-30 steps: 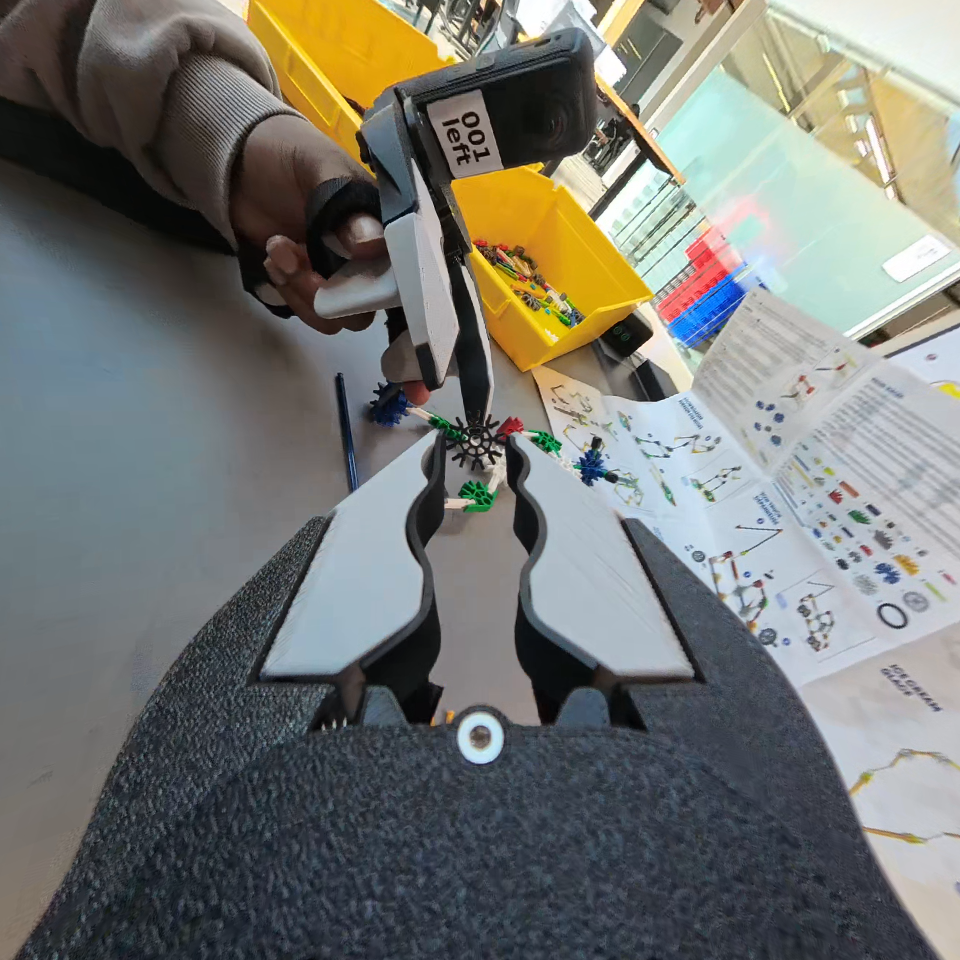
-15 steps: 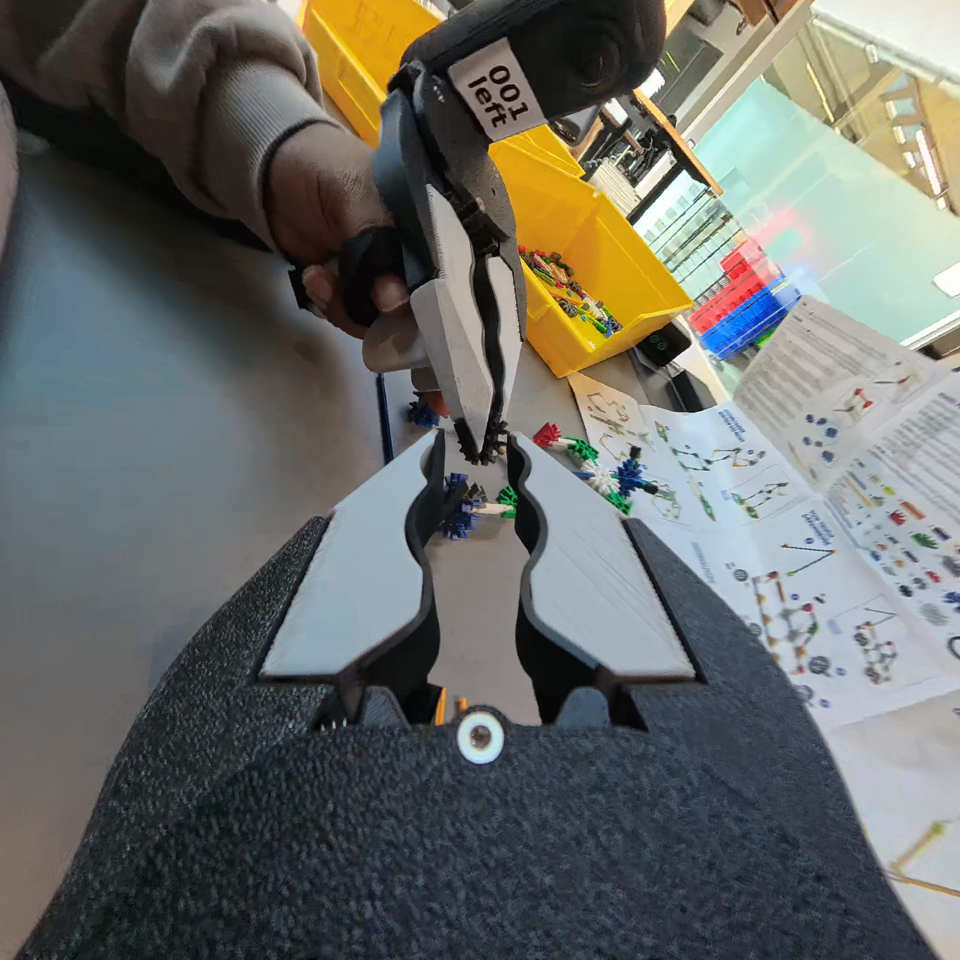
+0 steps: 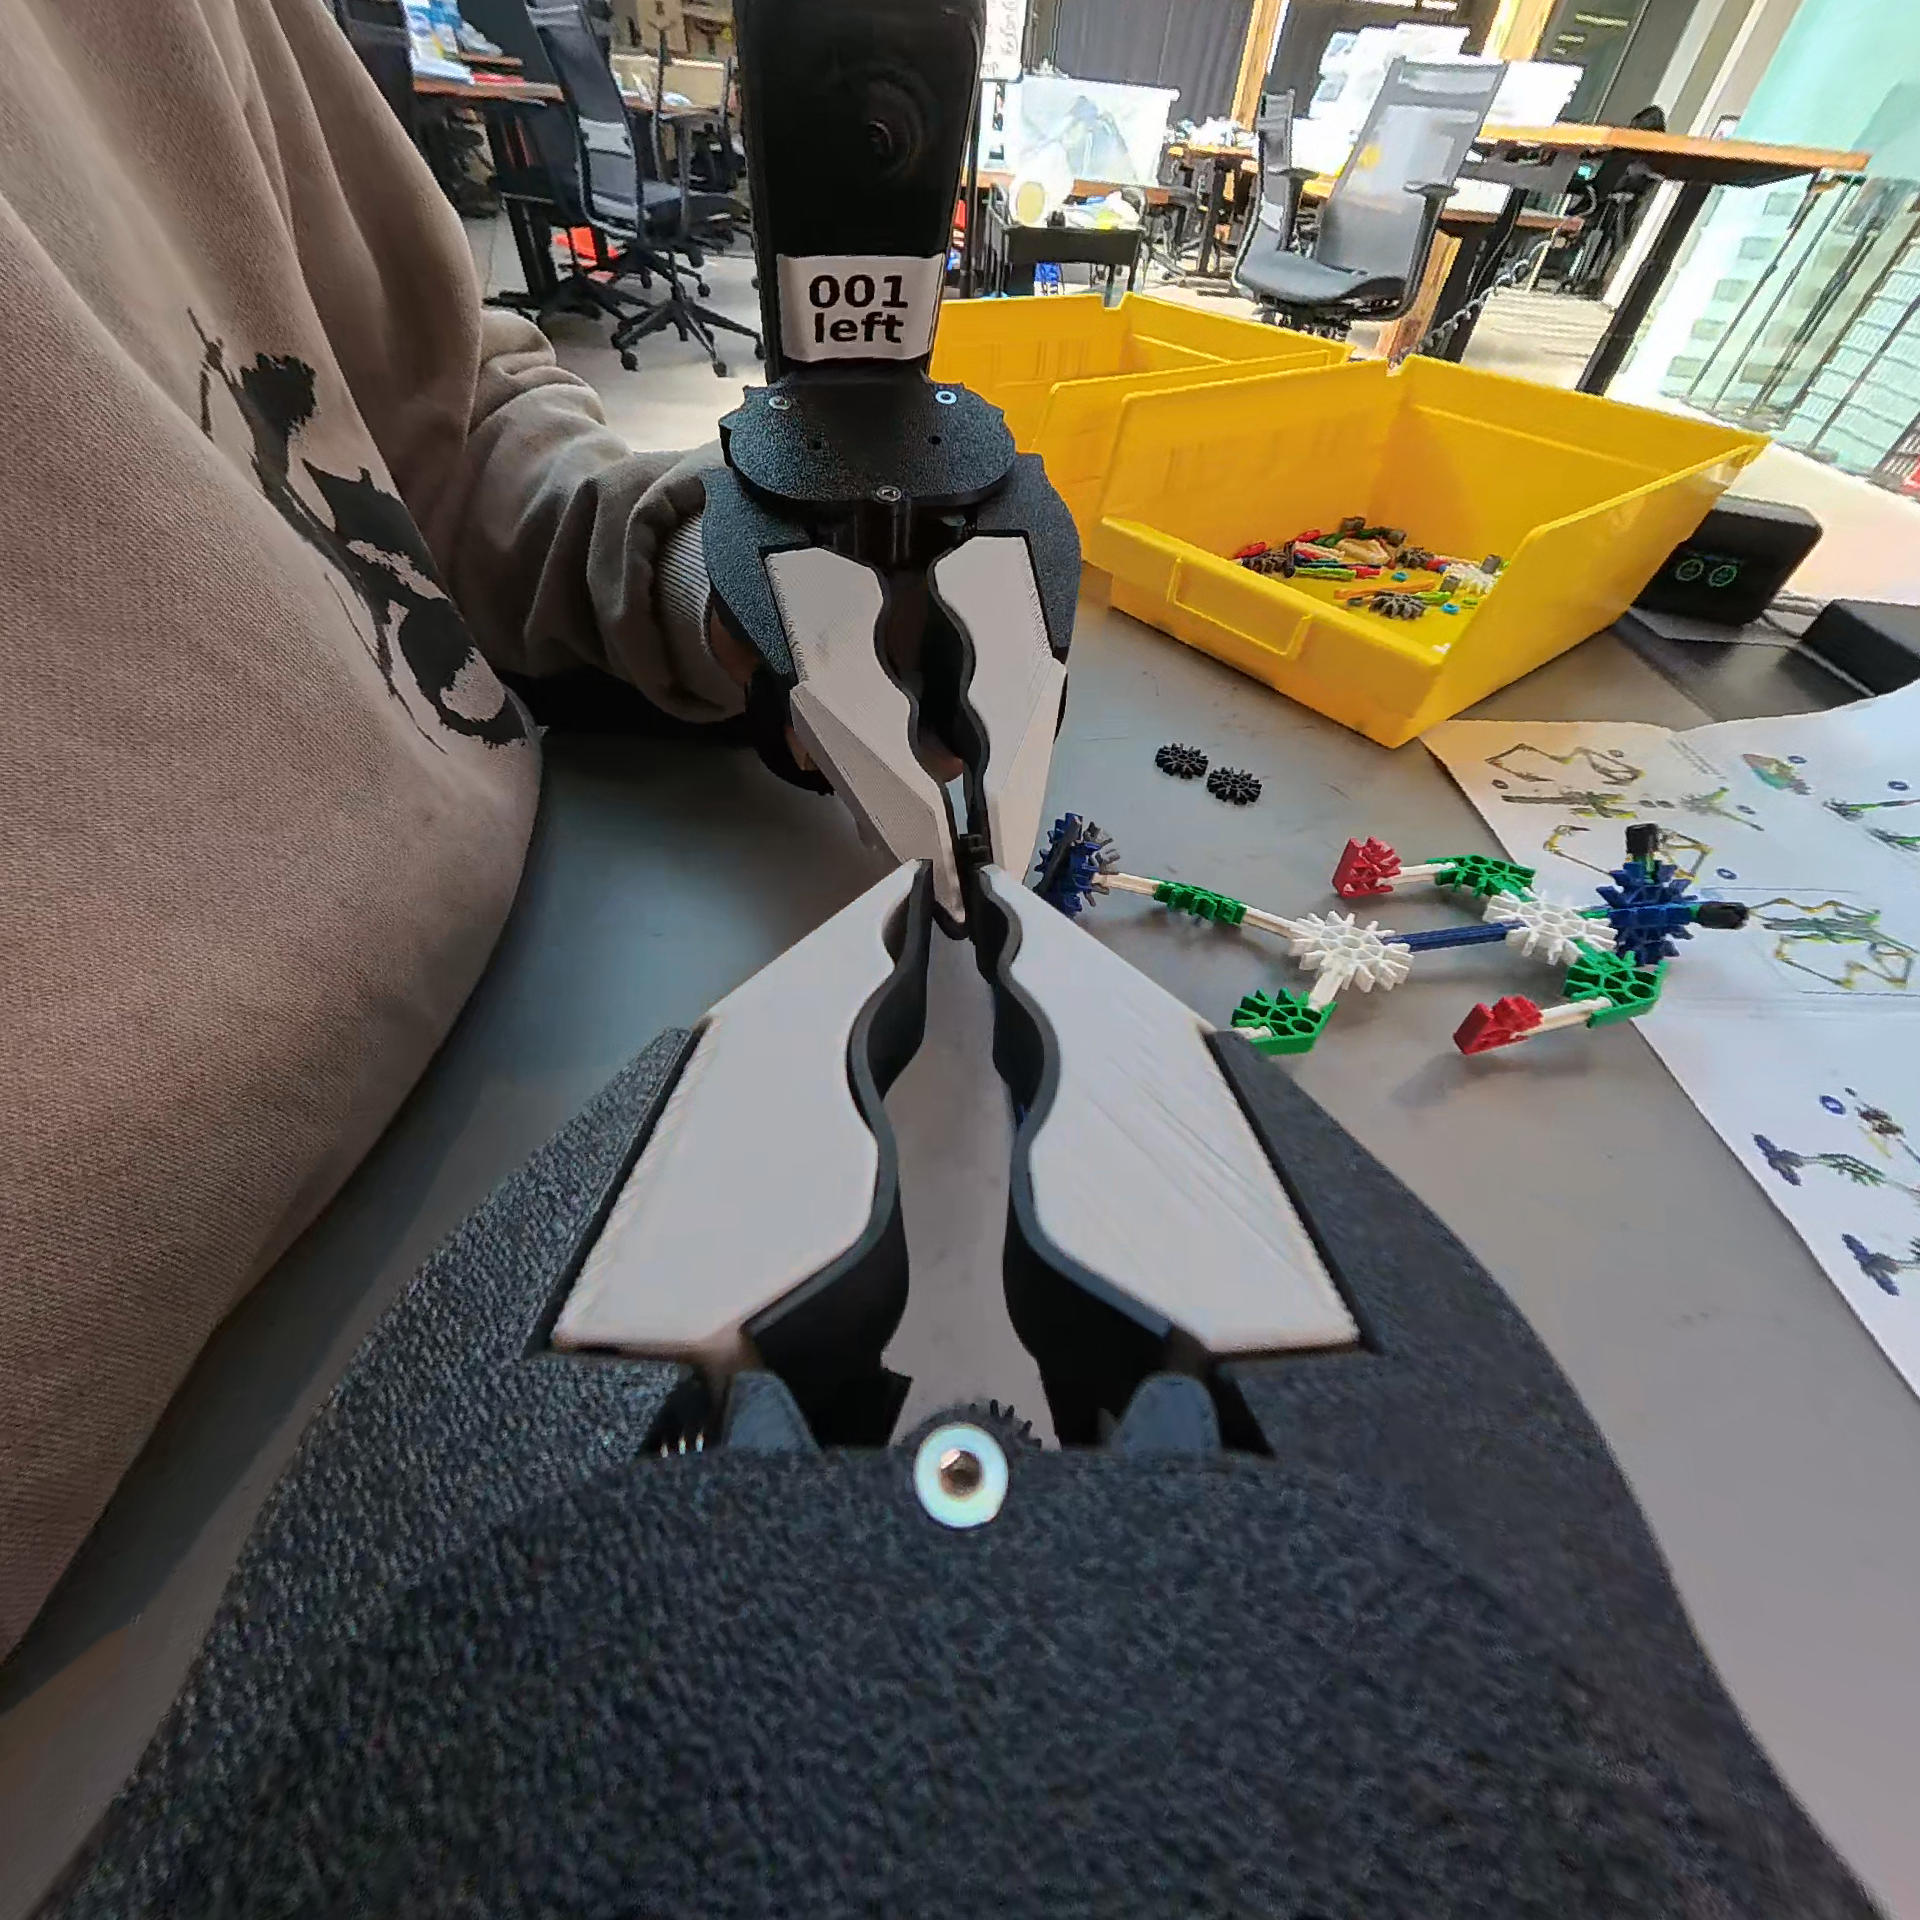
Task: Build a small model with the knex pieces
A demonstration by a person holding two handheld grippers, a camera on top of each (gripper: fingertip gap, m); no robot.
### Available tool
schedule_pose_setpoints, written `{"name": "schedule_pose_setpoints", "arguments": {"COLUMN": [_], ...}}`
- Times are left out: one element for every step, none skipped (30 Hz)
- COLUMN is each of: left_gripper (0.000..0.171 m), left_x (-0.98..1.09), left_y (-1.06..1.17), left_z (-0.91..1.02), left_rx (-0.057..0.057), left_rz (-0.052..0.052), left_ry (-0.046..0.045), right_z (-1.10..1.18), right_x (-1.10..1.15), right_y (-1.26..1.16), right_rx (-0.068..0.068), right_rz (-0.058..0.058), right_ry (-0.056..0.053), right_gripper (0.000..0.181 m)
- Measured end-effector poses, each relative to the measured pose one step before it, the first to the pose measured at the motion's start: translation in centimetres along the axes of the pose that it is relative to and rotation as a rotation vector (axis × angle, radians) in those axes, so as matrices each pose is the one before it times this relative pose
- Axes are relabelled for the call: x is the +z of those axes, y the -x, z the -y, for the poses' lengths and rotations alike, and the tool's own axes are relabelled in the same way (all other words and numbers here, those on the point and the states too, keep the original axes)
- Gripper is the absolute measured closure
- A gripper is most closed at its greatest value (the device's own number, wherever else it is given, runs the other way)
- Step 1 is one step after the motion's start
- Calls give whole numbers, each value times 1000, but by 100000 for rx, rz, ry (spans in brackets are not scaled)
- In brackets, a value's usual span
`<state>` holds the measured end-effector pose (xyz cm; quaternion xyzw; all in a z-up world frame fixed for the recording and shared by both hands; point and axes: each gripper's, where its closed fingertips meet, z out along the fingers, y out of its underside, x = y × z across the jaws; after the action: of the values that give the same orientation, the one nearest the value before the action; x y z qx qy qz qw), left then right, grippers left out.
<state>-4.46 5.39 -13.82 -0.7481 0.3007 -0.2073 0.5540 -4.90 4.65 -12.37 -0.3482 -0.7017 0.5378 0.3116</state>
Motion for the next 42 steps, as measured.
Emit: {"name": "schedule_pose_setpoints", "arguments": {"left_gripper": [170,170,170,170,170,170,170,170,169,169,170,170,170,170,170,170,170,170,170,169,168,167,165,162,162,162,162,162,162,162,162,162,161,161,161,161,161,161,161,162,163,165], "left_x": [-27,-33,-29,-37,-33,-24,-29,-37,-20,-20,-20,-14,-14,-14,-28,-3,14,1,-27,-50,-78,-80,-65,-51,-39,-36,-25,-40,-47,-46,-44,-46,-33,-27,-20,-7,9,25,5,1,-1,11], "left_y": [116,82,58,28,-12,-61,-91,-116,-125,-131,-157,-158,-125,-53,-62,-121,-110,-33,-32,-112,-89,11,121,163,108,53,29,71,79,68,28,7,25,57,78,47,-20,-10,79,189,210,99], "left_z": [-48,-15,1,29,59,70,109,131,156,178,200,178,129,127,158,165,176,201,235,251,239,157,46,21,55,82,91,93,72,82,99,125,117,115,102,118,89,84,57,0,-62,-79], "left_rx": [-839,-1051,-1235,-1272,-1244,-1373,-1667,-1911,-2088,-2412,-2905,-3482,-3879,-4328,-4924,-5172,-5180,-4663,-4027,-3684,-3290,-2377,-1278,-471,-164,-324,-564,-707,-742,-704,-743,-777,-725,-667,-657,-766,-814,-661,-377,-123,89,184], "left_rz": [-126,-322,-550,-648,-846,-1034,-1299,-1552,-1676,-1869,-2169,-2477,-2423,-2251,-2551,-3123,-2990,-2269,-2044,-2383,-2158,-1165,-44,529,399,56,-87,-27,6,-46,-220,-329,-125,150,275,8,-364,-268,321,985,1164,581], "left_ry": [-147,-248,-260,-401,-531,-654,-854,-987,-1160,-1396,-1568,-1451,-1300,-1509,-1662,-1597,-1562,-1744,-1865,-1795,-1644,-1138,-449,-162,-279,-443,-520,-542,-530,-538,-633,-723,-752,-709,-694,-721,-601,-487,-366,12,498,455], "right_z": [-111,-93,-14,29,90,136,153,196,198,102,-1,-86,150,107,122,166,150,185,230,270,381,460,387,305,306,283,240,194,135,31,1,-24,-72,-109,-82,-70,-95,-83,-71,-43,-46,-15], "right_x": [-9,-15,-3,-5,6,6,6,21,44,75,102,127,39,30,-6,-26,-37,-26,-29,-40,-70,-125,-168,-190,-198,-176,-154,-110,-67,-42,-7,19,37,55,47,51,57,52,48,51,49,18], "right_y": [-100,-117,-94,-88,-111,-116,-32,2,-39,-11,50,160,155,-27,-45,49,22,-74,-33,12,-45,-124,-68,-72,-67,-153,-80,-15,-81,-94,-65,-41,-120,-111,-96,-113,-113,-134,-88,-30,-50,-137], "right_rx": [431,332,499,714,875,1086,1192,1391,1599,1751,1922,2083,2984,4439,6061,6438,6157,6492,6984,6856,6642,6727,5923,4529,3028,2620,2158,1550,1317,818,575,531,513,221,306,500,335,211,296,395,185,-284], "right_rz": [-189,-336,-236,-176,-354,-369,145,388,103,292,758,1527,1627,1150,1688,2524,2220,1660,2114,2459,2110,1777,2088,1745,1199,246,451,621,0,-207,-153,-30,-502,-461,-262,-364,-340,-456,-238,100,-169,-805], "right_ry": [328,181,-107,-297,-594,-798,-913,-1128,-1090,-659,-101,249,-1293,-763,-654,-929,-1250,-1765,-2146,-2601,-3447,-3632,-3010,-2309,-2184,-1881,-1396,-1243,-794,-270,-144,-14,346,455,250,209,290,301,155,48,117,0], "right_gripper": [175,175,175,175,174,174,173,173,173,173,173,174,177,177,178,179,179,179,179,179,179,179,180,179,180,180,180,180,180,180,180,179,180,180,180,180,179,180,179,180,179,180]}}
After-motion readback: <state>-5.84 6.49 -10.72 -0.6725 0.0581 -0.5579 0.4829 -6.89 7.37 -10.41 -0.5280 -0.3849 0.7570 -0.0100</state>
